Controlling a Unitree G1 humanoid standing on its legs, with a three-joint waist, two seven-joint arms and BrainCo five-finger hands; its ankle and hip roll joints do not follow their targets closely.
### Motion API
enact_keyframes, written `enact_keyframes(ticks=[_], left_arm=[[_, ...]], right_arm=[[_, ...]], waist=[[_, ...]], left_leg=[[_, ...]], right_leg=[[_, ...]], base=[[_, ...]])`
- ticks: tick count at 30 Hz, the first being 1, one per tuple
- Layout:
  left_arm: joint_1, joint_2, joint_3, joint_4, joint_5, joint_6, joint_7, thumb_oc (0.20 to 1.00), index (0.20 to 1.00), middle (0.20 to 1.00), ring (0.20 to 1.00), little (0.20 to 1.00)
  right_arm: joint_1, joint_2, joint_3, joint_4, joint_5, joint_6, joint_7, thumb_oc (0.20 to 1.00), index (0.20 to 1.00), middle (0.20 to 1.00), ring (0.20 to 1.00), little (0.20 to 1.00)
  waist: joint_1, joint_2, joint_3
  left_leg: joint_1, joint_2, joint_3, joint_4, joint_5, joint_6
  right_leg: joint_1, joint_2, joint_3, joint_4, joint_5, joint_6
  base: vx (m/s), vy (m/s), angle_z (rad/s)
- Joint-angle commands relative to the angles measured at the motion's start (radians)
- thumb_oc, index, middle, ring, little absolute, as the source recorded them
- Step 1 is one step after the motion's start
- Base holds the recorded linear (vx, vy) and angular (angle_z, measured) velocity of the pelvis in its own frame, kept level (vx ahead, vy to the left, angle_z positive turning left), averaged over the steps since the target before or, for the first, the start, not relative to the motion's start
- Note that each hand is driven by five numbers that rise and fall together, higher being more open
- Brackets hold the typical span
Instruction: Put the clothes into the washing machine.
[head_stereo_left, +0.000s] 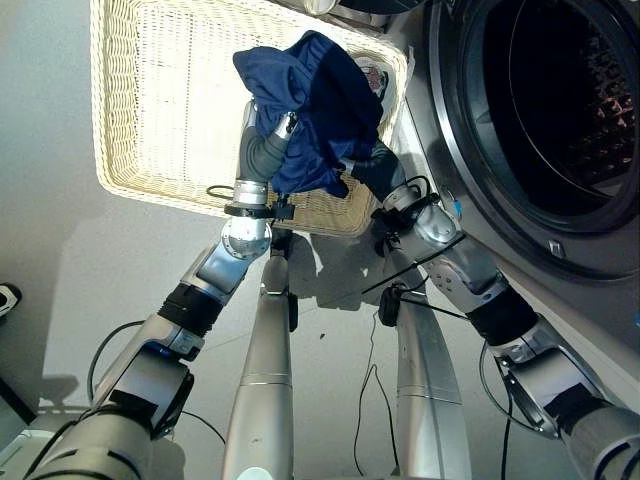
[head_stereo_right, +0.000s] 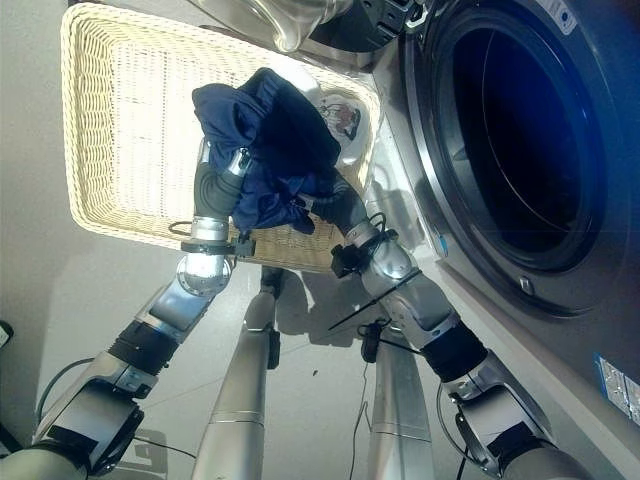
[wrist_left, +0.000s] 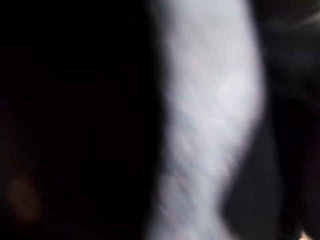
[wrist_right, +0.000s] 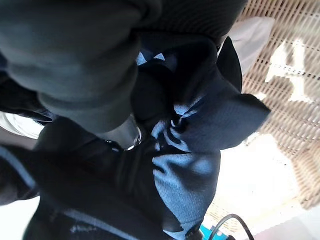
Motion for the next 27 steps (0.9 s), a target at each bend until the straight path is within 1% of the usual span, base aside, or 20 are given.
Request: enact_keyframes(ticks=[1, 7, 8, 9, 10, 11, 13, 14, 16, 17, 19, 22, 23, 24, 27], left_arm=[[-0.017, -0.055, 0.001, -0.123, 0.074, -0.045, 0.008, 0.2, 0.2, 0.2, 0.2, 0.2], [-0.016, -0.06, -0.002, -0.129, 0.096, -0.036, 0.021, 0.2, 0.2, 0.2, 0.2, 0.2], [-0.015, -0.06, -0.003, -0.132, 0.107, -0.029, 0.03, 0.2, 0.2, 0.2, 0.2, 0.2], [-0.011, -0.058, -0.004, -0.131, 0.145, -0.013, 0.074, 0.2, 0.2, 0.2, 0.2, 0.2], [-0.01, -0.058, -0.002, -0.13, 0.153, -0.007, 0.092, 0.467, 0.467, 0.467, 0.467, 0.467], [-0.009, -0.057, -0.001, -0.13, 0.168, 0.002, 0.129, 1.0, 1.0, 1.0, 1.0, 1.0], [-0.007, -0.057, 0.001, -0.132, 0.186, 0.017, 0.163, 1.0, 1.0, 1.0, 1.0, 1.0], [-0.002, -0.056, 0.007, -0.125, 0.21, 0.034, 0.217, 1.0, 1.0, 1.0, 1.0, 1.0], [-0.002, -0.056, 0.008, -0.124, 0.22, 0.042, 0.236, 1.0, 1.0, 1.0, 1.0, 1.0], [-0.001, -0.055, 0.012, -0.115, 0.249, 0.061, 0.3, 1.0, 1.0, 1.0, 1.0, 1.0], [0.0, -0.053, 0.023, -0.101, 0.265, 0.081, 0.347, 1.0, 1.0, 1.0, 1.0, 1.0], [-0.001, -0.046, 0.027, -0.087, 0.291, 0.131, 0.389, 1.0, 1.0, 1.0, 1.0, 1.0], [-0.001, -0.046, 0.027, -0.087, 0.291, 0.131, 0.389, 1.0, 1.0, 1.0, 1.0, 1.0], [-0.002, -0.045, 0.029, -0.082, 0.299, 0.15, 0.398, 1.0, 1.0, 1.0, 1.0, 1.0], [-0.011, -0.033, 0.031, -0.064, 0.32, 0.195, 0.431, 1.0, 1.0, 1.0, 1.0, 1.0]], right_arm=[[0.005, 0.077, 0.042, -0.141, 0.041, -0.119, -0.022, 0.2, 0.2, 0.2, 0.2, 0.2], [0.018, 0.083, 0.03, -0.149, 0.043, -0.129, -0.03, 0.2, 0.2, 0.2, 0.2, 0.2], [0.023, 0.084, 0.029, -0.152, 0.048, -0.132, -0.033, 0.2, 0.2, 0.2, 0.2, 0.2], [0.034, 0.081, 0.023, -0.163, 0.063, -0.131, -0.039, 0.2, 0.2, 0.2, 0.2, 0.2], [0.036, 0.082, 0.023, -0.165, 0.067, -0.131, -0.041, 0.2, 0.2, 0.2, 0.2, 0.2], [0.039, 0.082, 0.023, -0.166, 0.073, -0.131, -0.038, 0.2, 0.2, 0.2, 0.2, 0.2], [0.042, 0.082, 0.023, -0.167, 0.077, -0.134, -0.039, 0.2, 0.2, 0.2, 0.2, 0.2], [0.048, 0.087, 0.022, -0.166, 0.08, -0.135, -0.035, 0.2, 0.2, 0.2, 0.2, 0.2], [0.048, 0.087, 0.022, -0.167, 0.081, -0.135, -0.036, 0.2, 0.2, 0.2, 0.2, 0.2], [0.045, 0.088, 0.024, -0.171, 0.094, -0.132, -0.046, 0.2, 0.2, 0.2, 0.2, 0.2], [0.044, 0.088, 0.024, -0.162, 0.103, -0.152, -0.057, 0.2, 0.2, 0.2, 0.2, 0.2], [0.044, 0.093, 0.017, -0.155, 0.128, -0.187, -0.077, 0.2, 0.2, 0.2, 0.2, 0.2], [0.044, 0.093, 0.017, -0.155, 0.128, -0.187, -0.077, 0.2, 0.2, 0.2, 0.2, 0.2], [0.041, 0.094, 0.012, -0.152, 0.139, -0.2, -0.081, 0.2, 0.2, 0.2, 0.2, 0.2], [0.036, 0.094, -0.005, -0.146, 0.198, -0.24, -0.086, 0.2, 0.2, 0.2, 0.2, 0.2]], waist=[[-0.029, 0.09, -0.022], [-0.032, 0.09, -0.022], [-0.033, 0.09, -0.022], [-0.035, 0.09, -0.022], [-0.035, 0.091, -0.022], [-0.035, 0.091, -0.022], [-0.034, 0.091, -0.022], [-0.033, 0.091, -0.022], [-0.033, 0.091, -0.022], [-0.032, 0.091, -0.022], [-0.028, 0.09, -0.022], [-0.023, 0.09, -0.022], [-0.023, 0.09, -0.022], [-0.022, 0.089, -0.022], [-0.022, 0.087, -0.022]], left_leg=[[-0.035, -0.145, 0.04, -0.034, 0.079, 0.116], [-0.041, -0.144, 0.042, -0.03, 0.079, 0.117], [-0.041, -0.144, 0.042, -0.028, 0.078, 0.117], [-0.042, -0.144, 0.042, -0.026, 0.078, 0.118], [-0.042, -0.144, 0.042, -0.025, 0.079, 0.118], [-0.042, -0.145, 0.042, -0.024, 0.078, 0.118], [-0.041, -0.145, 0.041, -0.026, 0.078, 0.118], [-0.04, -0.145, 0.04, -0.024, 0.078, 0.118], [-0.041, -0.145, 0.04, -0.023, 0.078, 0.118], [-0.043, -0.144, 0.039, -0.021, 0.078, 0.117], [-0.045, -0.144, 0.037, -0.019, 0.079, 0.117], [-0.046, -0.144, 0.033, -0.016, 0.078, 0.115], [-0.046, -0.144, 0.033, -0.016, 0.078, 0.115], [-0.046, -0.145, 0.032, -0.016, 0.079, 0.115], [-0.049, -0.141, 0.031, -0.015, 0.08, 0.114]], right_leg=[[0.036, 0.078, -0.127, 0.008, -0.012, 0.084], [0.03, 0.078, -0.125, 0.012, -0.011, 0.085], [0.03, 0.077, -0.125, 0.013, -0.011, 0.086], [0.028, 0.077, -0.123, 0.017, -0.012, 0.085], [0.027, 0.077, -0.123, 0.018, -0.012, 0.085], [0.028, 0.077, -0.123, 0.019, -0.013, 0.085], [0.028, 0.078, -0.122, 0.02, -0.013, 0.085], [0.029, 0.077, -0.123, 0.022, -0.015, 0.085], [0.028, 0.077, -0.123, 0.023, -0.015, 0.085], [0.026, 0.076, -0.123, 0.027, -0.017, 0.085], [0.024, 0.075, -0.125, 0.032, -0.019, 0.084], [0.023, 0.072, -0.13, 0.04, -0.023, 0.086], [0.023, 0.072, -0.13, 0.04, -0.023, 0.086], [0.024, 0.072, -0.132, 0.04, -0.023, 0.086], [0.023, 0.069, -0.134, 0.044, -0.022, 0.087]], base=[[0.0, 0.0, 0.0], [0.0, 0.0, 0.0], [0.0, 0.0, 0.0], [0.0, 0.0, 0.0], [0.0, 0.0, 0.0], [0.0, 0.0, 0.0], [0.0, 0.0, 0.0], [0.0, 0.0, 0.0], [0.0, 0.0, 0.0], [0.0, 0.0, 0.0], [0.0, 0.0, 0.0], [0.0, 0.0, 0.0], [0.0, 0.0, 0.0], [0.0, 0.0, 0.0], [0.0, 0.0, 0.0]])
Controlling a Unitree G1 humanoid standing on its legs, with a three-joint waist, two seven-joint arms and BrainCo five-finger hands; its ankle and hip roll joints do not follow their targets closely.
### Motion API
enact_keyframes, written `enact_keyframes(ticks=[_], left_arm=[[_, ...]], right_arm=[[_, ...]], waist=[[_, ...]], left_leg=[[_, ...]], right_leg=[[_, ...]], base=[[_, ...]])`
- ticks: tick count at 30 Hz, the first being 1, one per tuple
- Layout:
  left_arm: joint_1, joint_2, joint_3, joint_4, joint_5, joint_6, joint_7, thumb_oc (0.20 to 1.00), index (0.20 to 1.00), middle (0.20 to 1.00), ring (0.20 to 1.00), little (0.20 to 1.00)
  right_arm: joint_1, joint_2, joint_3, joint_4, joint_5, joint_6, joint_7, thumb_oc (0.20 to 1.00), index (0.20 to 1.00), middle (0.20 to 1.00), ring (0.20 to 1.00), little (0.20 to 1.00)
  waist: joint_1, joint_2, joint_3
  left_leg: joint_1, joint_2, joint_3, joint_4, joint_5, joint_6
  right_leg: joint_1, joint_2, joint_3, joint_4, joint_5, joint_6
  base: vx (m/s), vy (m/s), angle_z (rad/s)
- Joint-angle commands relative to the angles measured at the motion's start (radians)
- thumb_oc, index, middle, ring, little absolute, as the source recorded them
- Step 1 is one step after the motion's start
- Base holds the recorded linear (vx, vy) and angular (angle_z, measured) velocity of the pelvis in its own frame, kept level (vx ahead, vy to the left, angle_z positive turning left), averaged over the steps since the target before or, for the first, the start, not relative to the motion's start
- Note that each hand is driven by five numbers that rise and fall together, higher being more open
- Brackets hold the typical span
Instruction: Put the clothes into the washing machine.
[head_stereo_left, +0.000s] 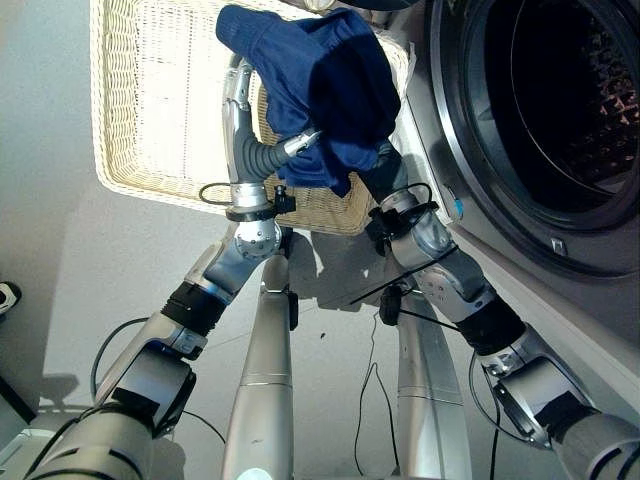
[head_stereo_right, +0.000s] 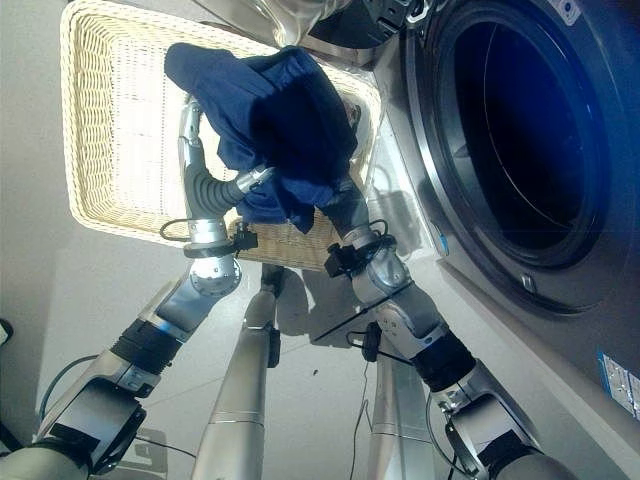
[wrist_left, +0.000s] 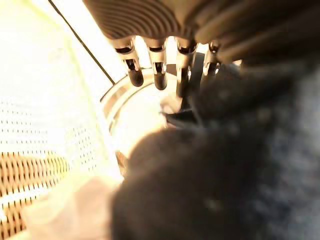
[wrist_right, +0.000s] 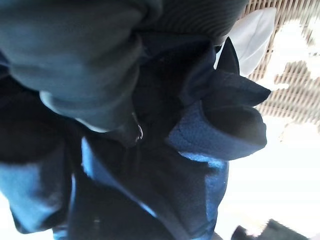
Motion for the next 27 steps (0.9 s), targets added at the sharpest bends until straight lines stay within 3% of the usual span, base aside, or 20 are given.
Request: enact_keyframes(ticks=[1, 13, 23, 27], left_arm=[[-0.013, -0.027, 0.037, -0.037, 0.065, 0.044, 0.061, 1.0, 1.0, 1.0, 1.0, 1.0], [-0.016, -0.014, 0.042, 0.001, 0.037, 0.094, 0.074, 1.0, 1.0, 1.0, 1.0, 1.0], [-0.011, -0.008, 0.05, 0.075, -0.1, 0.044, -0.019, 1.0, 1.0, 1.0, 1.0, 1.0], [-0.007, -0.008, 0.049, 0.113, -0.154, 0.013, -0.044, 1.0, 1.0, 1.0, 1.0, 1.0]], right_arm=[[0.002, 0.032, -0.004, -0.145, 0.081, -0.124, 0.011, 0.2, 0.2, 0.2, 0.2, 0.2], [0.019, 0.036, -0.059, -0.174, 0.233, -0.203, 0.088, 0.2, 0.2, 0.2, 0.2, 0.2], [0.03, 0.033, -0.153, -0.144, 0.334, -0.306, 0.116, 0.2, 0.2, 0.2, 0.2, 0.2], [0.035, 0.017, -0.187, -0.119, 0.384, -0.303, 0.113, 0.2, 0.2, 0.2, 0.2, 0.2]], waist=[[-0.025, 0.087, -0.022], [-0.032, 0.082, -0.022], [-0.043, 0.077, -0.022], [-0.049, 0.075, -0.022]], left_leg=[[-0.031, -0.14, 0.033, -0.037, 0.083, 0.117], [-0.025, -0.132, 0.035, -0.041, 0.085, 0.113], [-0.018, -0.124, 0.041, -0.04, 0.084, 0.11], [-0.016, -0.122, 0.045, -0.045, 0.084, 0.111]], right_leg=[[0.039, 0.07, -0.135, 0.025, -0.021, 0.088], [0.043, 0.068, -0.133, 0.026, -0.018, 0.094], [0.049, 0.068, -0.129, 0.027, -0.013, 0.1], [0.052, 0.069, -0.128, 0.025, -0.011, 0.102]], base=[[0.0, 0.0, 0.0], [0.0, 0.0, 0.0], [0.0, 0.0, 0.0], [0.0, 0.0, 0.0]])
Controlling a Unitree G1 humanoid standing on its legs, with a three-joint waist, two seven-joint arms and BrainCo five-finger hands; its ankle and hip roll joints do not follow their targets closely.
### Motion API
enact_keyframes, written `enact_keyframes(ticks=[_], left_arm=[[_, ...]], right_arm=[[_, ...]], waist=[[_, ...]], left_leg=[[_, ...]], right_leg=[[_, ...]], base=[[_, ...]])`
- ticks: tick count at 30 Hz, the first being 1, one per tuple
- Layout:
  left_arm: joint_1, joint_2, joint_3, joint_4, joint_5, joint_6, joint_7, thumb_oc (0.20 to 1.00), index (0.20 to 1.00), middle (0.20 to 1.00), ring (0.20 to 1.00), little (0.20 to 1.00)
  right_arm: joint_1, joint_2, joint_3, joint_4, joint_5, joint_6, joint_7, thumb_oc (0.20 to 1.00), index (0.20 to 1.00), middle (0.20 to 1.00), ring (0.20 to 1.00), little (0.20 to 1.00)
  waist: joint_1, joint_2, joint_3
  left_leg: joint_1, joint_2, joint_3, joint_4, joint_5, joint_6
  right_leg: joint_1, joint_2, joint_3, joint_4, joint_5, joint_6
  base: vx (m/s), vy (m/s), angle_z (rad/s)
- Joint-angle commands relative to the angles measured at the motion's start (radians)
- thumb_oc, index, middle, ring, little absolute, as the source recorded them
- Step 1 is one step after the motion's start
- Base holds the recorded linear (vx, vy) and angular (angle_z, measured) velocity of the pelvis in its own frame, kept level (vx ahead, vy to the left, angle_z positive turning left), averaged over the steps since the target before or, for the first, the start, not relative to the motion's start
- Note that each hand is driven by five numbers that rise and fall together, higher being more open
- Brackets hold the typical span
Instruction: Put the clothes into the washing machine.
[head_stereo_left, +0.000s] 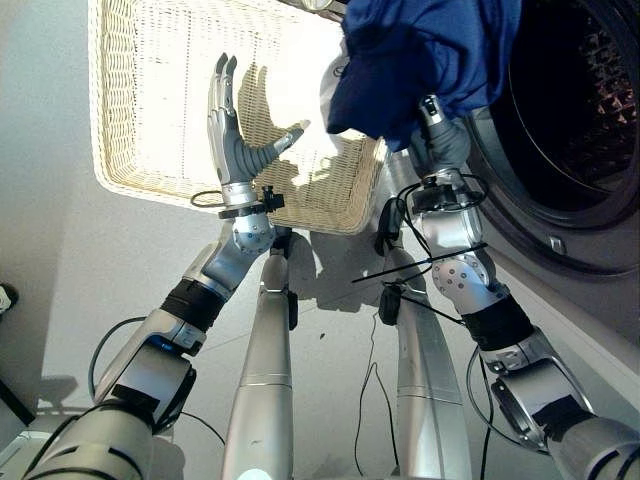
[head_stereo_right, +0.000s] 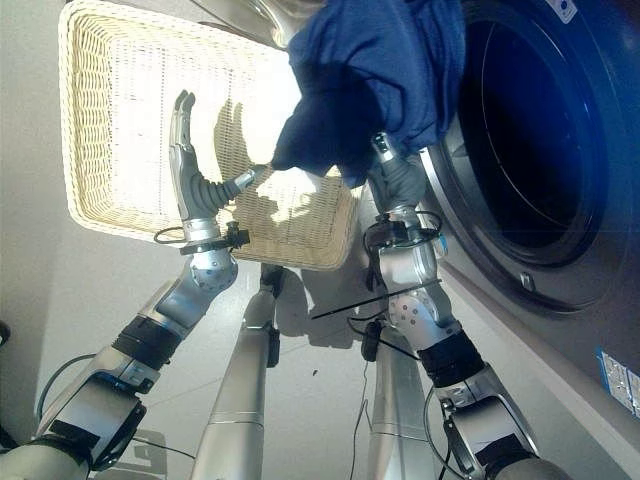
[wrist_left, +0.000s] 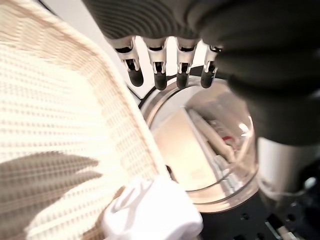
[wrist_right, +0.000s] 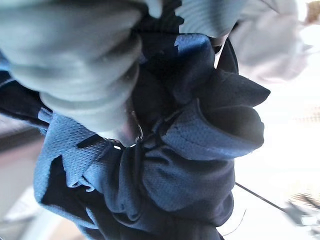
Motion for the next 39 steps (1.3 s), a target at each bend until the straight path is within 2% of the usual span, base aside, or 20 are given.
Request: enact_keyframes(ticks=[1, 7, 9, 15, 16, 18, 20, 21, 22, 23, 24, 28, 29, 30, 31, 32, 35, 36, 38, 39], left_arm=[[-0.007, -0.006, 0.046, 0.002, -0.051, -0.084, -0.006, 1.0, 1.0, 1.0, 1.0, 1.0], [-0.039, 0.009, 0.03, 0.146, -0.147, -0.116, -0.003, 1.0, 1.0, 1.0, 1.0, 1.0], [-0.07, 0.026, 0.007, 0.222, -0.207, -0.124, -0.008, 1.0, 1.0, 1.0, 1.0, 1.0], [-0.097, 0.044, -0.008, 0.264, -0.246, -0.114, -0.027, 1.0, 1.0, 1.0, 1.0, 1.0], [-0.114, 0.075, -0.031, 0.319, -0.297, -0.109, -0.054, 1.0, 1.0, 1.0, 1.0, 1.0], [-0.114, 0.075, -0.031, 0.319, -0.297, -0.109, -0.054, 1.0, 1.0, 1.0, 1.0, 1.0], [-0.015, 0.136, -0.057, 0.338, -0.327, -0.131, -0.033, 1.0, 1.0, 1.0, 1.0, 1.0], [0.001, 0.148, -0.053, 0.34, -0.329, -0.135, -0.033, 1.0, 1.0, 1.0, 1.0, 1.0], [0.017, 0.166, -0.047, 0.351, -0.34, -0.143, -0.038, 1.0, 1.0, 1.0, 1.0, 1.0], [0.025, 0.172, -0.039, 0.354, -0.344, -0.144, -0.042, 1.0, 1.0, 1.0, 1.0, 1.0], [0.041, 0.183, -0.028, 0.356, -0.349, -0.141, -0.048, 1.0, 1.0, 1.0, 1.0, 1.0], [0.046, 0.199, -0.01, 0.376, -0.363, -0.136, -0.069, 1.0, 1.0, 1.0, 1.0, 1.0], [0.032, 0.209, 0.0, 0.4, -0.371, -0.134, -0.095, 1.0, 1.0, 1.0, 1.0, 1.0], [0.027, 0.212, 0.001, 0.41, -0.371, -0.136, -0.105, 1.0, 1.0, 1.0, 1.0, 1.0], [0.022, 0.216, -0.001, 0.419, -0.371, -0.139, -0.113, 1.0, 1.0, 1.0, 1.0, 1.0], [0.013, 0.219, -0.005, 0.431, -0.373, -0.141, -0.124, 1.0, 1.0, 1.0, 1.0, 1.0], [-0.007, 0.223, -0.012, 0.447, -0.377, -0.143, -0.142, 1.0, 1.0, 1.0, 1.0, 1.0], [-0.015, 0.22, -0.018, 0.451, -0.377, -0.143, -0.146, 1.0, 1.0, 1.0, 1.0, 1.0], [-0.02, 0.219, -0.025, 0.448, -0.375, -0.139, -0.145, 1.0, 1.0, 1.0, 1.0, 1.0], [-0.028, 0.226, -0.029, 0.443, -0.381, -0.134, -0.152, 1.0, 1.0, 1.0, 1.0, 1.0]], right_arm=[[0.018, -0.018, -0.019, -0.09, 0.064, -0.049, 0.039, 0.2, 0.2, 0.2, 0.2, 0.2], [-0.012, -0.086, -0.081, 0.117, 0.239, -0.004, 0.046, 0.2, 0.2, 0.2, 0.2, 0.2], [-0.049, -0.137, -0.097, 0.273, 0.338, 0.009, 0.029, 0.2, 0.2, 0.2, 0.2, 0.2], [-0.091, -0.179, -0.114, 0.385, 0.391, 0.01, -0.01, 0.2, 0.2, 0.2, 0.2, 0.2], [-0.196, -0.292, -0.143, 0.572, 0.429, -0.049, -0.097, 0.2, 0.2, 0.2, 0.2, 0.2], [-0.196, -0.292, -0.143, 0.572, 0.429, -0.049, -0.097, 0.2, 0.2, 0.2, 0.2, 0.2], [-0.409, -0.548, -0.145, 0.773, 0.281, -0.245, -0.459, 0.2, 0.2, 0.2, 0.2, 0.2], [-0.419, -0.582, -0.145, 0.768, 0.251, -0.27, -0.505, 0.2, 0.2, 0.2, 0.2, 0.2], [-0.435, -0.622, -0.147, 0.75, 0.186, -0.302, -0.592, 0.2, 0.2, 0.2, 0.2, 0.2], [-0.432, -0.641, -0.153, 0.744, 0.176, -0.313, -0.601, 0.2, 0.2, 0.2, 0.2, 0.2], [-0.412, -0.669, -0.171, 0.722, 0.103, -0.305, -0.631, 0.2, 0.2, 0.2, 0.2, 0.2], [-0.377, -0.695, -0.192, 0.695, 0.069, -0.283, -0.628, 0.2, 0.2, 0.2, 0.2, 0.2], [-0.366, -0.699, -0.194, 0.708, 0.074, -0.269, -0.618, 0.282, 0.282, 0.282, 0.282, 0.282], [-0.36, -0.702, -0.195, 0.721, 0.096, -0.265, -0.597, 0.542, 0.542, 0.542, 0.542, 0.542], [-0.356, -0.706, -0.196, 0.74, 0.11, -0.254, -0.573, 0.853, 0.853, 0.853, 0.853, 0.853], [-0.355, -0.706, -0.188, 0.766, 0.125, -0.243, -0.55, 1.0, 1.0, 1.0, 1.0, 1.0], [-0.351, -0.7, -0.176, 0.812, 0.161, -0.195, -0.487, 1.0, 1.0, 1.0, 1.0, 1.0], [-0.347, -0.695, -0.161, 0.845, 0.144, -0.115, -0.477, 1.0, 1.0, 1.0, 1.0, 1.0], [-0.358, -0.698, -0.127, 0.878, 0.039, -0.032, -0.493, 1.0, 1.0, 1.0, 1.0, 1.0], [-0.368, -0.701, -0.077, 0.904, -0.026, 0.07, -0.507, 1.0, 1.0, 1.0, 1.0, 1.0]], waist=[[-0.047, 0.073, -0.022], [-0.052, 0.072, -0.022], [-0.053, 0.072, -0.022], [-0.051, 0.071, -0.022], [-0.049, 0.07, -0.022], [-0.049, 0.07, -0.022], [-0.041, 0.055, -0.022], [-0.043, 0.049, -0.022], [-0.048, 0.042, -0.022], [-0.051, 0.039, -0.022], [-0.059, 0.033, -0.022], [-0.066, 0.018, -0.022], [-0.066, 0.01, -0.022], [-0.065, 0.008, -0.022], [-0.064, 0.008, -0.022], [-0.06, 0.007, -0.022], [-0.057, 0.013, -0.022], [-0.054, 0.017, -0.022], [-0.05, 0.019, -0.022], [-0.047, 0.019, -0.022]], left_leg=[[-0.01, -0.119, 0.05, -0.056, 0.086, 0.109], [-0.002, -0.113, 0.055, -0.063, 0.083, 0.104], [0.002, -0.108, 0.058, -0.068, 0.081, 0.099], [0.005, -0.106, 0.059, -0.074, 0.081, 0.096], [0.003, -0.102, 0.054, -0.063, 0.069, 0.092], [0.003, -0.102, 0.054, -0.063, 0.069, 0.092], [-0.006, -0.093, 0.033, -0.06, 0.042, 0.094], [-0.006, -0.092, 0.032, -0.059, 0.04, 0.094], [-0.004, -0.091, 0.031, -0.059, 0.037, 0.095], [-0.003, -0.089, 0.03, -0.058, 0.036, 0.095], [0.0, -0.087, 0.03, -0.054, 0.034, 0.095], [0.01, -0.089, 0.029, -0.051, 0.026, 0.1], [0.011, -0.089, 0.026, -0.051, 0.026, 0.101], [0.01, -0.09, 0.025, -0.052, 0.027, 0.102], [0.009, -0.091, 0.022, -0.053, 0.028, 0.102], [0.01, -0.095, 0.017, -0.054, 0.029, 0.103], [0.012, -0.1, 0.013, -0.062, 0.031, 0.104], [0.011, -0.105, 0.011, -0.064, 0.032, 0.106], [0.008, -0.107, 0.01, -0.064, 0.031, 0.109], [0.005, -0.11, 0.01, -0.06, 0.031, 0.11]], right_leg=[[0.051, 0.07, -0.127, 0.024, -0.009, 0.103], [0.057, 0.071, -0.125, 0.018, -0.007, 0.106], [0.061, 0.071, -0.126, 0.012, -0.006, 0.108], [0.064, 0.072, -0.127, 0.007, -0.004, 0.109], [0.065, 0.071, -0.123, 0.007, -0.004, 0.111], [0.065, 0.071, -0.123, 0.007, -0.004, 0.111], [0.067, 0.084, -0.121, -0.012, 0.004, 0.111], [0.07, 0.086, -0.121, -0.015, 0.004, 0.111], [0.075, 0.092, -0.119, -0.023, 0.006, 0.109], [0.077, 0.094, -0.116, -0.023, 0.005, 0.108], [0.082, 0.099, -0.112, -0.023, 0.003, 0.107], [0.095, 0.108, -0.106, -0.026, -0.003, 0.102], [0.101, 0.108, -0.11, -0.028, -0.006, 0.102], [0.102, 0.108, -0.11, -0.028, -0.007, 0.102], [0.102, 0.107, -0.111, -0.027, -0.009, 0.101], [0.104, 0.106, -0.113, -0.029, -0.009, 0.1], [0.103, 0.103, -0.116, -0.032, -0.009, 0.099], [0.101, 0.102, -0.116, -0.036, -0.009, 0.097], [0.097, 0.1, -0.116, -0.036, -0.009, 0.096], [0.095, 0.1, -0.119, -0.039, -0.005, 0.096]], base=[[-0.02, 0.03, 0.0], [0.0, 0.0, 0.0], [0.0, 0.0, 0.0], [0.0, 0.0, 0.0], [0.0, 0.0, 0.0], [0.0, -0.013, -0.02], [0.0, -0.055, -0.08], [-0.01, -0.027, -0.09], [-0.01, 0.006, -0.06], [0.0, 0.0, 0.0], [-0.01, 0.028, 0.06], [0.0, 0.011, -0.01], [0.0, 0.0, 0.0], [0.01, -0.03, -0.01], [0.01, -0.036, 0.02], [0.01, -0.035, 0.03], [0.02, -0.023, 0.03], [0.02, -0.016, 0.04], [0.01, -0.019, 0.03], [0.0, 0.0, 0.0]])
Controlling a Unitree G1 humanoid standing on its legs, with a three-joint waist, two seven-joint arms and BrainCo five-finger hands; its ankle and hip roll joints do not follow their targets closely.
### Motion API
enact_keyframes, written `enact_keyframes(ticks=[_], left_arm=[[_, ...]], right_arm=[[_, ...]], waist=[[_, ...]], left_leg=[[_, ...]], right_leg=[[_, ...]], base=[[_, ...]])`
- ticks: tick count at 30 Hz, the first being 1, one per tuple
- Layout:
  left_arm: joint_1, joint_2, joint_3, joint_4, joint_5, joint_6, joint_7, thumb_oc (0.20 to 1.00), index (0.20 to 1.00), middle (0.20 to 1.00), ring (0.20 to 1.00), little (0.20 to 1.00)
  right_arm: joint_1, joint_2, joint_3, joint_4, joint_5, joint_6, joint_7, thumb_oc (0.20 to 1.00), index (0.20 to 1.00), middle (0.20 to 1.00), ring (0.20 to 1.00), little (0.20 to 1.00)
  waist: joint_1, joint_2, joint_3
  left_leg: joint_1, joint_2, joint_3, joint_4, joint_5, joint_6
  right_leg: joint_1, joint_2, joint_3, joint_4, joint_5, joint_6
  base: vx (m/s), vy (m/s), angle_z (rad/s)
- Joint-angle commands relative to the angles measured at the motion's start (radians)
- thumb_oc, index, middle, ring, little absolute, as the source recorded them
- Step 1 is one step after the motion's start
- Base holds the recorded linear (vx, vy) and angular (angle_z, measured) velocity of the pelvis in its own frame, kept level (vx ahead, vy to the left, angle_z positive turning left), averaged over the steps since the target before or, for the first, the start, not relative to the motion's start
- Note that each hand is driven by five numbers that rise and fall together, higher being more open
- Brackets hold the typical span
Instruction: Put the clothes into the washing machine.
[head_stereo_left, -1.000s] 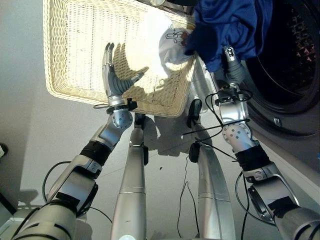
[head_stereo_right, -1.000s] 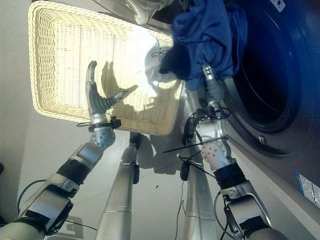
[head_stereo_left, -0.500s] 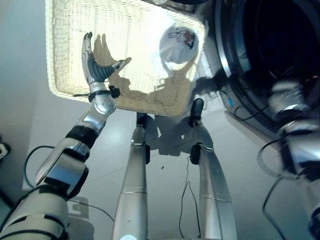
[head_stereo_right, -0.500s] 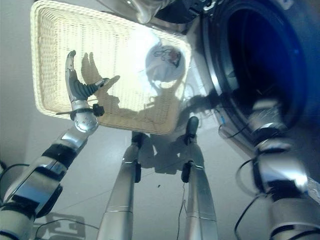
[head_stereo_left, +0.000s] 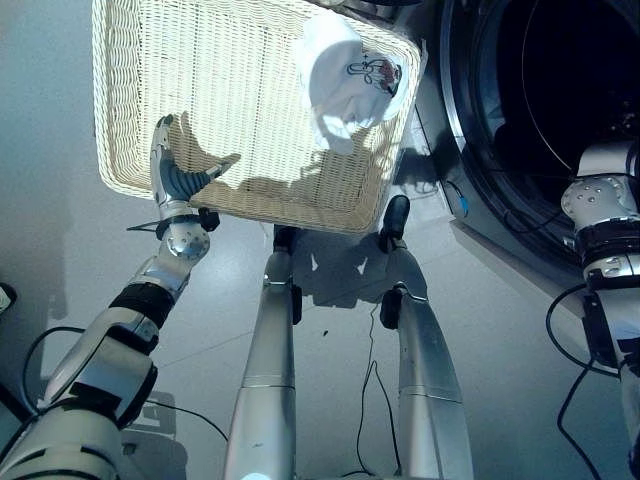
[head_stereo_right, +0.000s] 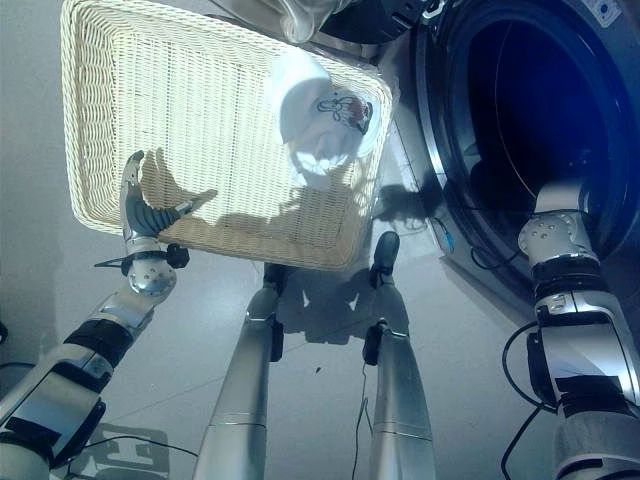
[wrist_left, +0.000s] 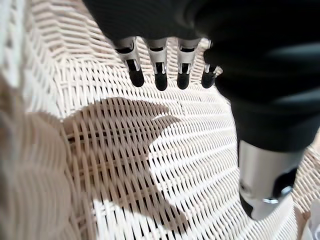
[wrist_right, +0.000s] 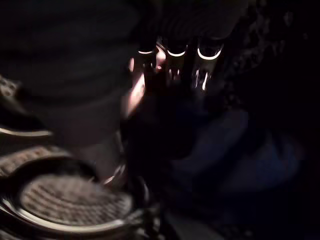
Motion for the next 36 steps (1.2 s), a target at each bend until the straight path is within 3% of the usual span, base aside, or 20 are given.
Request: enact_keyframes(ticks=[1, 3, 4, 5, 8, 18, 20, 26, 31, 36], left_arm=[[0.007, 0.024, 0.052, 0.009, -0.03, -0.02, -0.003, 1.0, 1.0, 1.0, 1.0, 1.0], [-0.01, 0.03, 0.039, 0.004, -0.028, -0.01, -0.008, 1.0, 1.0, 1.0, 1.0, 1.0], [-0.015, 0.03, 0.035, 0.001, -0.03, -0.006, -0.009, 1.0, 1.0, 1.0, 1.0, 1.0], [-0.028, 0.038, 0.029, -0.007, -0.032, 0.002, -0.02, 1.0, 1.0, 1.0, 1.0, 1.0], [-0.042, 0.039, 0.021, -0.005, -0.029, 0.003, -0.026, 1.0, 1.0, 1.0, 1.0, 1.0], [-0.066, -0.023, 0.033, -0.005, 0.001, 0.013, 0.021, 1.0, 1.0, 1.0, 1.0, 1.0], [-0.063, -0.045, 0.049, -0.008, 0.021, 0.021, 0.043, 1.0, 1.0, 1.0, 1.0, 1.0], [-0.056, -0.094, 0.076, -0.001, 0.063, 0.037, 0.077, 1.0, 1.0, 1.0, 1.0, 1.0], [-0.069, -0.116, 0.102, 0.023, 0.062, 0.042, 0.068, 1.0, 1.0, 1.0, 1.0, 1.0], [-0.063, -0.138, 0.12, 0.02, 0.077, 0.043, 0.072, 1.0, 1.0, 1.0, 1.0, 1.0]], right_arm=[[0.003, -0.248, 0.05, 0.029, -0.16, 0.151, -0.019, 1.0, 1.0, 1.0, 1.0, 1.0], [-0.04, -0.264, 0.158, 0.074, -0.356, 0.312, -0.067, 1.0, 1.0, 1.0, 1.0, 1.0], [-0.053, -0.266, 0.184, 0.084, -0.367, 0.33, -0.07, 1.0, 1.0, 1.0, 1.0, 1.0], [-0.102, -0.269, 0.251, 0.097, -0.42, 0.398, -0.064, 1.0, 1.0, 1.0, 1.0, 1.0], [-0.141, -0.258, 0.3, 0.083, -0.464, 0.425, -0.082, 1.0, 1.0, 1.0, 1.0, 1.0], [-0.077, -0.111, 0.325, -0.26, -0.851, 0.434, -0.248, 1.0, 1.0, 1.0, 1.0, 1.0], [-0.017, -0.065, 0.301, -0.391, -1.003, 0.452, -0.252, 1.0, 1.0, 1.0, 1.0, 1.0], [0.058, 0.015, 0.322, -0.565, -1.265, 0.478, -0.188, 1.0, 1.0, 1.0, 1.0, 1.0], [0.08, 0.076, 0.383, -0.635, -1.4, 0.419, -0.093, 1.0, 1.0, 1.0, 1.0, 1.0], [0.073, 0.108, 0.448, -0.711, -1.525, 0.4, -0.029, 1.0, 1.0, 1.0, 1.0, 1.0]], waist=[[-0.023, 0.009, -0.019], [-0.017, 0.007, -0.019], [-0.015, 0.006, -0.019], [-0.011, 0.008, -0.019], [-0.006, 0.01, -0.019], [-0.009, 0.038, -0.019], [-0.017, 0.044, -0.019], [-0.027, 0.051, -0.019], [-0.031, 0.057, -0.019], [-0.028, 0.061, -0.019]], left_leg=[[0.076, -0.096, 0.03, -0.167, 0.086, 0.074], [0.073, -0.097, 0.03, -0.168, 0.089, 0.078], [0.071, -0.097, 0.029, -0.168, 0.09, 0.078], [0.067, -0.096, 0.029, -0.164, 0.089, 0.078], [0.066, -0.097, 0.028, -0.168, 0.09, 0.08], [0.048, -0.102, 0.038, -0.183, 0.091, 0.087], [0.04, -0.103, 0.046, -0.18, 0.087, 0.088], [0.036, -0.102, 0.061, -0.18, 0.088, 0.088], [0.036, -0.105, 0.07, -0.182, 0.095, 0.084], [0.035, -0.105, 0.073, -0.186, 0.104, 0.081]], right_leg=[[0.042, 0.101, -0.109, 0.086, -0.08, 0.077], [0.042, 0.101, -0.113, 0.081, -0.075, 0.076], [0.042, 0.101, -0.114, 0.08, -0.074, 0.076], [0.04, 0.098, -0.12, 0.082, -0.075, 0.077], [0.039, 0.096, -0.124, 0.082, -0.076, 0.076], [0.002, 0.09, -0.124, 0.105, -0.102, 0.075], [-0.012, 0.091, -0.119, 0.113, -0.111, 0.074], [-0.022, 0.093, -0.112, 0.122, -0.122, 0.074], [-0.025, 0.095, -0.112, 0.121, -0.126, 0.069], [-0.028, 0.098, -0.11, 0.121, -0.128, 0.065]], base=[[0.0, 0.0, 0.0], [0.0, -0.037, 0.0], [0.0, -0.043, 0.0], [0.0, -0.034, 0.0], [0.0, -0.01, 0.0], [0.0, 0.004, 0.0], [-0.01, 0.045, 0.02], [0.0, 0.0, 0.0], [0.0, 0.0, 0.0], [0.0, 0.0, 0.0]])
